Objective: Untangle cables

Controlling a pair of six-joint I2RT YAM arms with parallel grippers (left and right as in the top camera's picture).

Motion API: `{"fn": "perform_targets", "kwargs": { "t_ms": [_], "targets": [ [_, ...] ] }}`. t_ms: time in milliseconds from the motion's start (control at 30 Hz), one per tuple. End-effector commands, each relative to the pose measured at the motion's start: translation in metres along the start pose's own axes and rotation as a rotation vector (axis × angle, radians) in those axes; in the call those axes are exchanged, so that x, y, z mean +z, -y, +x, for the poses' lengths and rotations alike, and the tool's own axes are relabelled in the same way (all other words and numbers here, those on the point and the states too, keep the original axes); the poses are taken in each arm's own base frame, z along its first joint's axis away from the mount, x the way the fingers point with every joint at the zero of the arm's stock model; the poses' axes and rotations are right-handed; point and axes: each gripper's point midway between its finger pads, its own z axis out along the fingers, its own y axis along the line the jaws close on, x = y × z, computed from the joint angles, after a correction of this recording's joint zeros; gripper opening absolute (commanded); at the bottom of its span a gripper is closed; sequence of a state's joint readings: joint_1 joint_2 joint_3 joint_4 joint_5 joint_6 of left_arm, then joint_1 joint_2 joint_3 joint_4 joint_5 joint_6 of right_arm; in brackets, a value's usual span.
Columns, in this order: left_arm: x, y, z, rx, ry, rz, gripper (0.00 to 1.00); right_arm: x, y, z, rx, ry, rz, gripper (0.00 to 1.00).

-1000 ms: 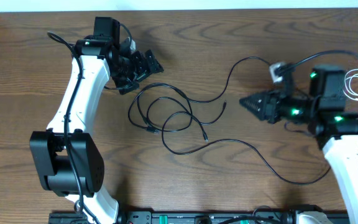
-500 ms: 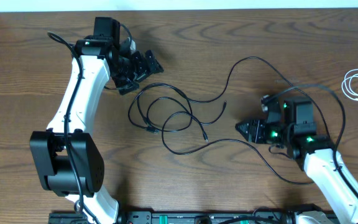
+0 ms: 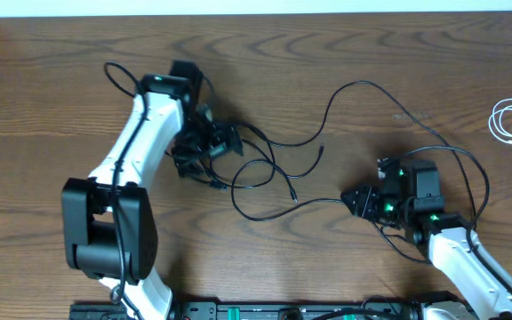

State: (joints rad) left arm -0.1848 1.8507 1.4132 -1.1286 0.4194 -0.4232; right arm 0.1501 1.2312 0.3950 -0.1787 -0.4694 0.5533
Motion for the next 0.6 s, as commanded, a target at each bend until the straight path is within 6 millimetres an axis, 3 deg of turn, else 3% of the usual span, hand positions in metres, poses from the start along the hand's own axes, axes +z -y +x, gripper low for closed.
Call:
{"fn": "perform_targets", "kwargs": {
  "t_ms": [0,100,267,400,467,567],
  "targets": [
    [0.013,-0.001,0.021,0.033,-0.036,-0.063,0.99,0.005,0.012,0.005,0.039,0.024,0.058,0.45],
    [0.029,-0.004,0.036,0.037,-0.059,-0.130,0.99,0.008,0.010,0.008,0.049,0.030,0.045,0.45],
    [0.056,-0.017,0.059,-0.144,-0.074,-0.228,0.98,0.011,0.007,0.010,0.025,0.037,0.050,0.45],
    [0.080,-0.014,0.054,-0.167,-0.022,-0.197,0.97,0.012,0.005,0.012,0.014,0.036,0.060,0.45],
    [0.084,-0.007,0.045,-0.156,0.013,-0.163,0.89,0.013,0.004,0.013,0.006,0.034,0.061,0.45],
    [0.084,0.001,0.036,-0.141,0.048,-0.126,0.61,0.014,0.004,0.015,-0.004,0.031,0.066,0.45]
  ]
}}
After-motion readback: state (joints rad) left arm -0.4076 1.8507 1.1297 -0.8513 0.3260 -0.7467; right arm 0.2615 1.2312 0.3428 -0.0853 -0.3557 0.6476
